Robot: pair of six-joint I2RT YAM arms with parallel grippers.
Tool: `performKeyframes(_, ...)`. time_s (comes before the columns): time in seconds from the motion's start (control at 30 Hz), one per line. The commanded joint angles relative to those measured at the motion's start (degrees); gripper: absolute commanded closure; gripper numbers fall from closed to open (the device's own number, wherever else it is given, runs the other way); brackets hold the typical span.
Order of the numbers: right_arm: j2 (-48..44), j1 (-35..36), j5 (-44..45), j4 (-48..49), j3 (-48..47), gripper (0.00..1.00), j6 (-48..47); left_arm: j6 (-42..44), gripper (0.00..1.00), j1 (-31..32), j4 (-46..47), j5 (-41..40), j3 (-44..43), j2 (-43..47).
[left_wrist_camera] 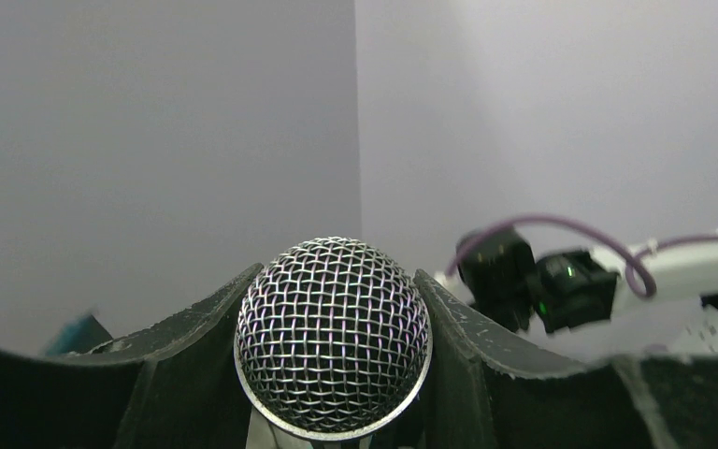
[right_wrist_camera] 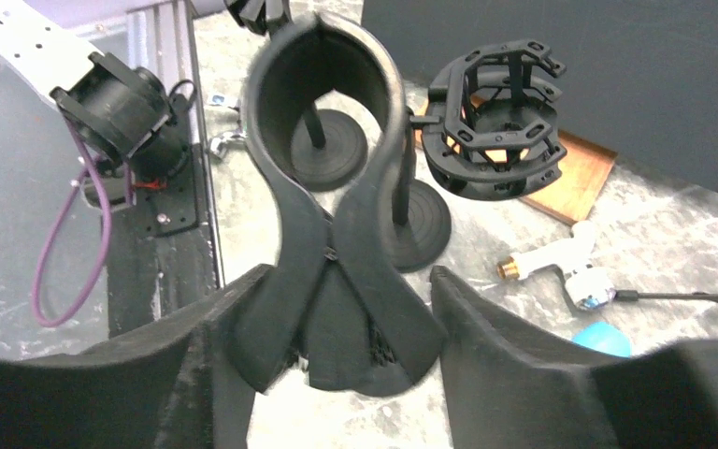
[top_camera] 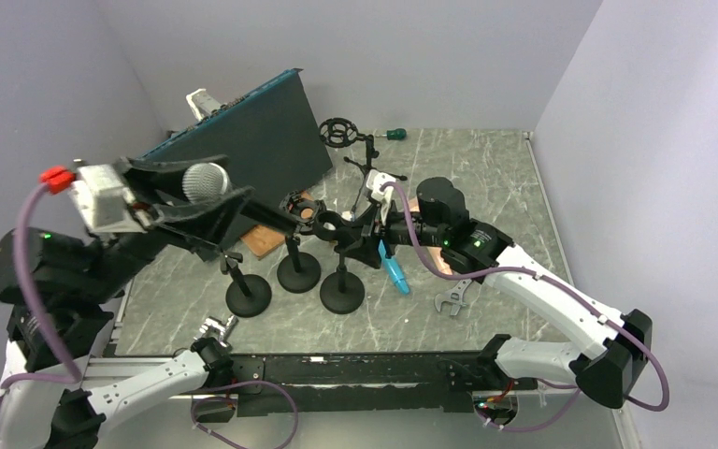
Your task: Remove the microphone from the stand
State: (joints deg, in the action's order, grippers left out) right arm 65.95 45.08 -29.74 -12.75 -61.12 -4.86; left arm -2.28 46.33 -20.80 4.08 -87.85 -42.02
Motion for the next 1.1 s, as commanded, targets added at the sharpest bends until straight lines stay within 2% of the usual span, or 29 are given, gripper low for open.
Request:
performKeyframes(0.0,-2.2,0.1,1.2,-0.1,1.4,0.23,3.3,-4.9,1.00,0.0,-7.6,7.2,-0.7,-0.1)
performKeyframes(0.03,-2.6,0.1,1.1,0.0,1.5,0.18,3.9,-5.2,1.00,0.0,-8.8,9.5,-1.1,-0.2)
performKeyframes(0.07,-2.8,0.1,1.0,0.0,1.3,0.05,4.3,-5.6,1.00,-0.1,-9.2,12.5,-1.3,-0.3)
performKeyframes(0.1,-3.0,0.1,0.5,-0.1,1.1,0.01,4.7,-5.9,1.00,-0.1,-9.3,14.8,-1.1,-0.3)
performKeyframes(0.27,-3.9,0.3,-0.2,-0.6,-0.2,0.00,7.5,-8.1,1.00,0.0,-7.2,23.5,3.0,0.0)
performKeyframes(0.5,-9.1,0.4,1.9,-0.9,0.1,0.00,12.1,-14.7,1.00,-0.1,1.8,31.2,12.0,0.1)
performKeyframes(0.63,-12.5,0.3,1.3,-0.7,0.4,0.00,15.0,-18.4,1.00,-0.1,6.5,30.9,14.8,-1.2)
performKeyframes(0.83,-16.7,0.3,-3.1,3.9,3.3,0.00,21.9,-24.1,1.00,0.0,9.8,25.7,16.6,-4.5)
performKeyframes(0.97,-17.8,0.5,-7.8,8.4,6.2,0.00,26.7,-29.0,1.00,-0.1,15.7,28.4,18.1,-7.6)
performKeyframes(1.07,-18.5,0.7,-10.0,11.1,7.9,0.05,28.5,-32.3,1.00,-0.1,19.4,29.9,18.6,-10.2)
